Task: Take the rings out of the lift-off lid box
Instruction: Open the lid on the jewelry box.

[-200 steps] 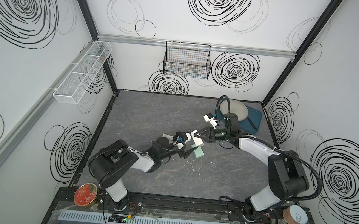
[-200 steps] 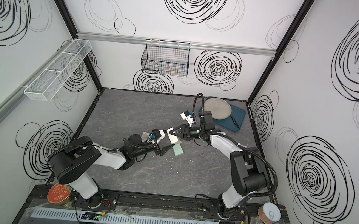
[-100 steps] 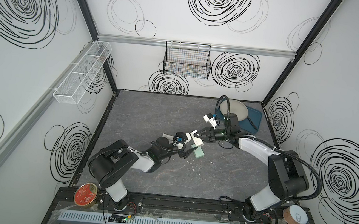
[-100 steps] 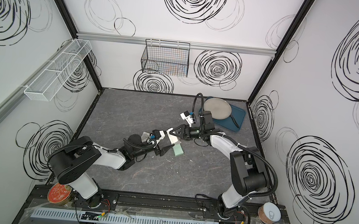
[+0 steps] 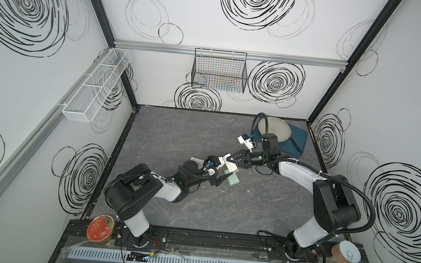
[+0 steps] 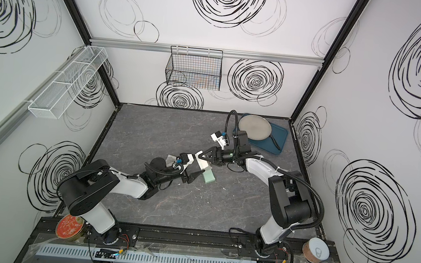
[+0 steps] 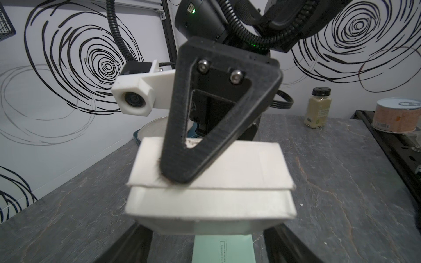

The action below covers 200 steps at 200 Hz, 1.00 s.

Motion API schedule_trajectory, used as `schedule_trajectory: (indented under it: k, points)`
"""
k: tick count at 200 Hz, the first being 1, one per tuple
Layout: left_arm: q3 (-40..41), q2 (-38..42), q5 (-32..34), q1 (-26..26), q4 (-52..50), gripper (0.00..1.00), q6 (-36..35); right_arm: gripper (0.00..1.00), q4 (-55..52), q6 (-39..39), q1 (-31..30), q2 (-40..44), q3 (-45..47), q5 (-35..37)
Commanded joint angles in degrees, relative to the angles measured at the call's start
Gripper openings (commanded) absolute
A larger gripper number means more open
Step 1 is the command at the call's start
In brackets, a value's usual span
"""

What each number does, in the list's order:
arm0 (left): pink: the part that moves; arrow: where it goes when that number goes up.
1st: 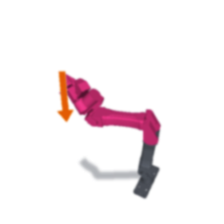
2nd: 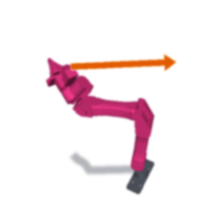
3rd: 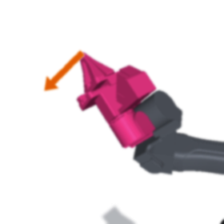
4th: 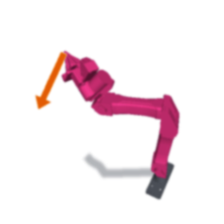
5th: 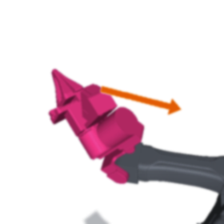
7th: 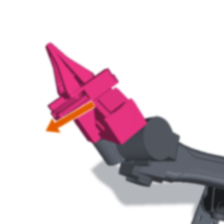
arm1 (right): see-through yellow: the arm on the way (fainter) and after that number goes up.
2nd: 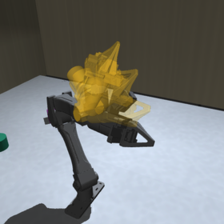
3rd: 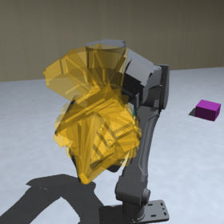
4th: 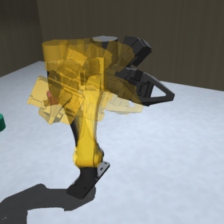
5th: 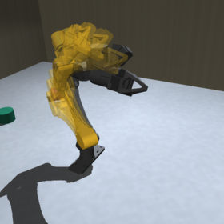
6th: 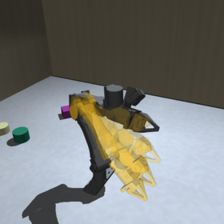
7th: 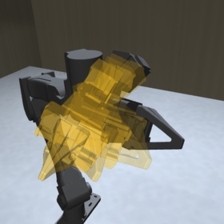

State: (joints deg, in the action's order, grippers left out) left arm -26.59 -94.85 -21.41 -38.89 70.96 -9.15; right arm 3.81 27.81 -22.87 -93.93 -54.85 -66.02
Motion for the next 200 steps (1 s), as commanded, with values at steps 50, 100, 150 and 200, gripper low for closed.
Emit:
schedule_trajectory:
  k: [50, 100, 150, 200]
  points:
    - [-1.01, -1.00, -0.39, 0.39, 4.56, 0.73, 0.25, 0.76, 0.40, -0.31, -0.38, -0.11, -0.91, -0.78]
    - [-0.75, -1.13, 0.02, 0.44, 5.06, 0.71, 0.84, 0.76, 0.58, 0.04, -0.32, 0.04, -1.00, -0.25]
    - [0.03, -0.69, 0.31, 0.66, 5.76, 0.71, 1.24, 0.75, 1.85, 1.23, 0.96, 0.50, -0.41, -0.51]
    - [1.18, -0.08, 0.40, 1.27, 6.87, 0.70, 2.00, 0.75, 2.25, 1.89, 2.78, 1.64, 0.05, -1.09]
